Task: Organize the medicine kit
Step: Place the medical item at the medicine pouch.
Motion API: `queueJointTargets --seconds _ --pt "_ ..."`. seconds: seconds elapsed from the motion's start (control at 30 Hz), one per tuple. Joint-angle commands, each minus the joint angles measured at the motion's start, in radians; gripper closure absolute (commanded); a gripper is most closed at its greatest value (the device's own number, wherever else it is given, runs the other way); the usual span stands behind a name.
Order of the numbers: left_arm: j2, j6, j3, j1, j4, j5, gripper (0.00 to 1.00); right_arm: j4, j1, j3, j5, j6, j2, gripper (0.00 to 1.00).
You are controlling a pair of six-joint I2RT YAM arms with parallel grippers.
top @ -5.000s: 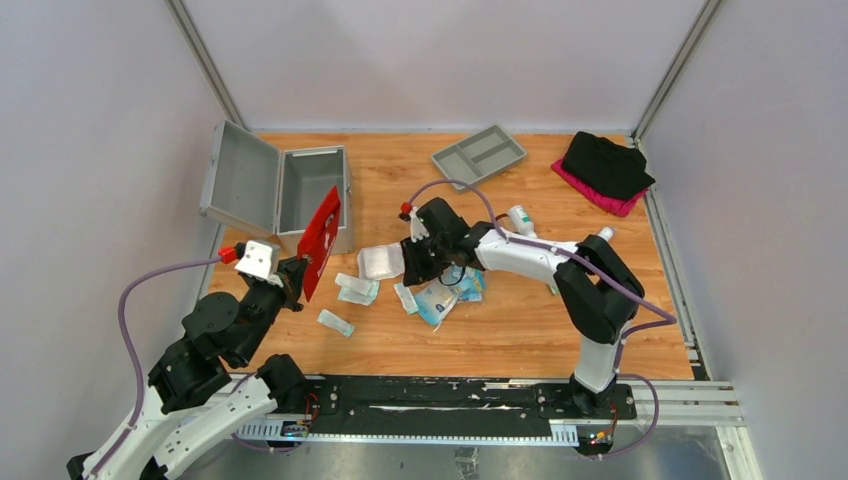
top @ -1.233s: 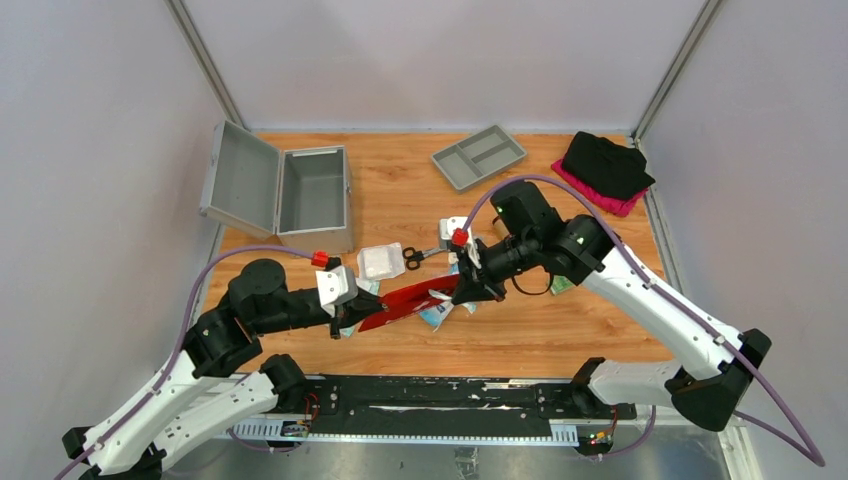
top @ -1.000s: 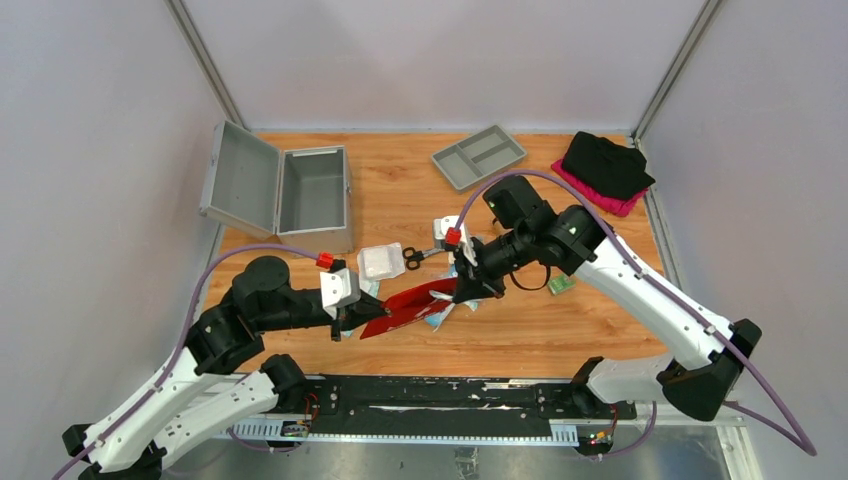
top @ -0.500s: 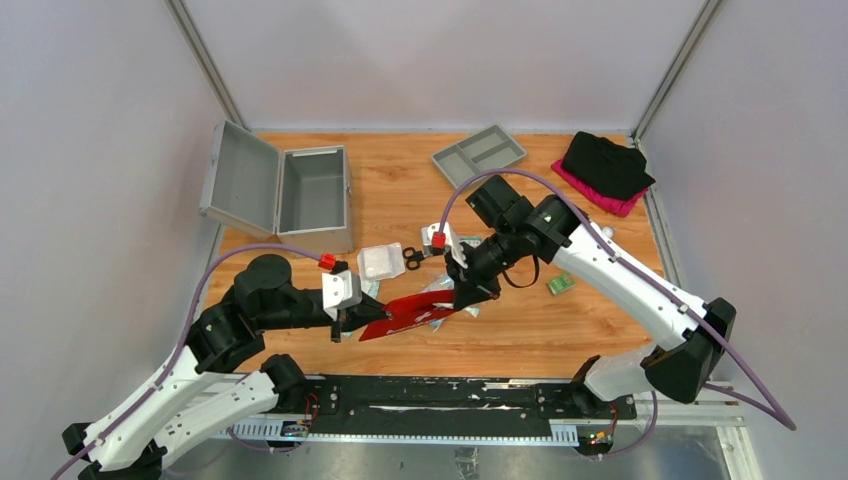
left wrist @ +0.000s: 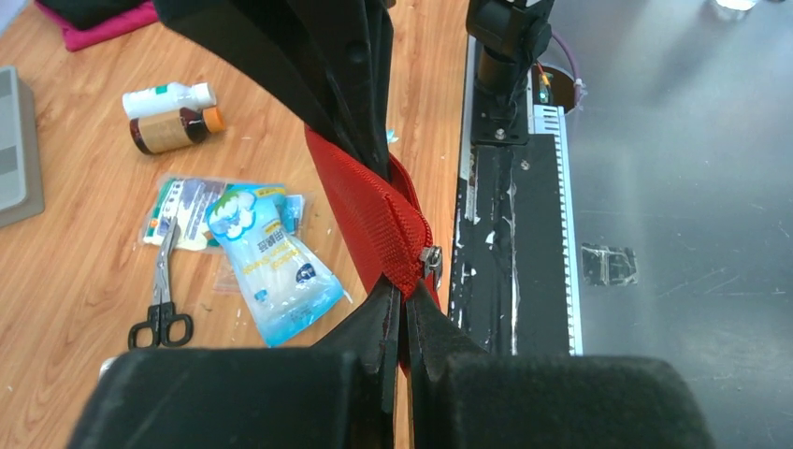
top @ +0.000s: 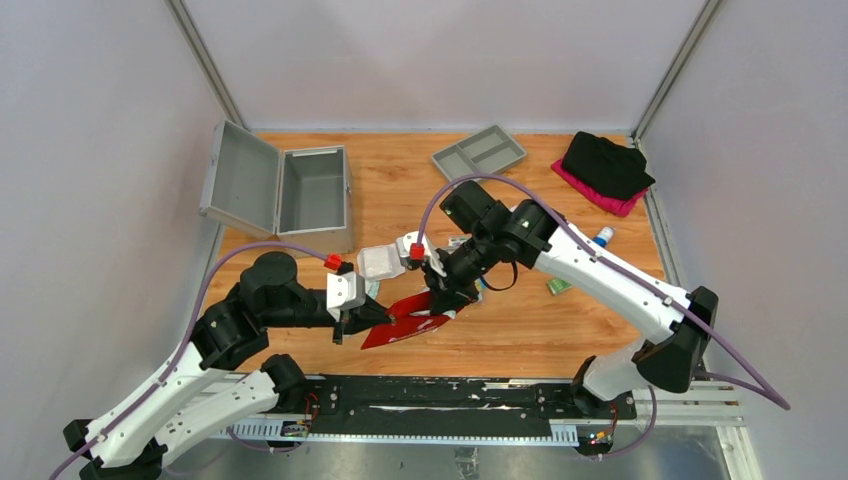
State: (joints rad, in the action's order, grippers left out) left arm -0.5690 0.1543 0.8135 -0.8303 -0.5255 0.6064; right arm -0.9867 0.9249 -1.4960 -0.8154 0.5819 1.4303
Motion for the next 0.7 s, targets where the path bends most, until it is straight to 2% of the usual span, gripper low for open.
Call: queueJointTargets --seconds 0.0,0.2,0.33,0.53,0.67 --pt "0.0 0.003 0.025 0.007 0.031 0.032 1.0 0.046 0.046 -0.039 -0.016 0.004 0.033 0.88" --pt "0.011 0.002 0.016 0.007 0.03 0.023 1.0 0.073 0.063 -0.037 -0.011 0.006 0.032 0.72" --pt "0.019 0.004 0.011 0.007 0.025 0.013 1.0 0.093 0.063 -0.021 0.024 -0.001 -0.015 0.65" --pt "0.033 0.005 0.002 0.007 0.007 -0.064 1.0 0.137 0.06 0.029 0.142 -0.04 -0.135 0.63" --pt "0.053 -0.017 -0.018 0.007 -0.005 -0.188 1.0 0.26 0.058 0.133 0.252 -0.144 -0.267 0.63"
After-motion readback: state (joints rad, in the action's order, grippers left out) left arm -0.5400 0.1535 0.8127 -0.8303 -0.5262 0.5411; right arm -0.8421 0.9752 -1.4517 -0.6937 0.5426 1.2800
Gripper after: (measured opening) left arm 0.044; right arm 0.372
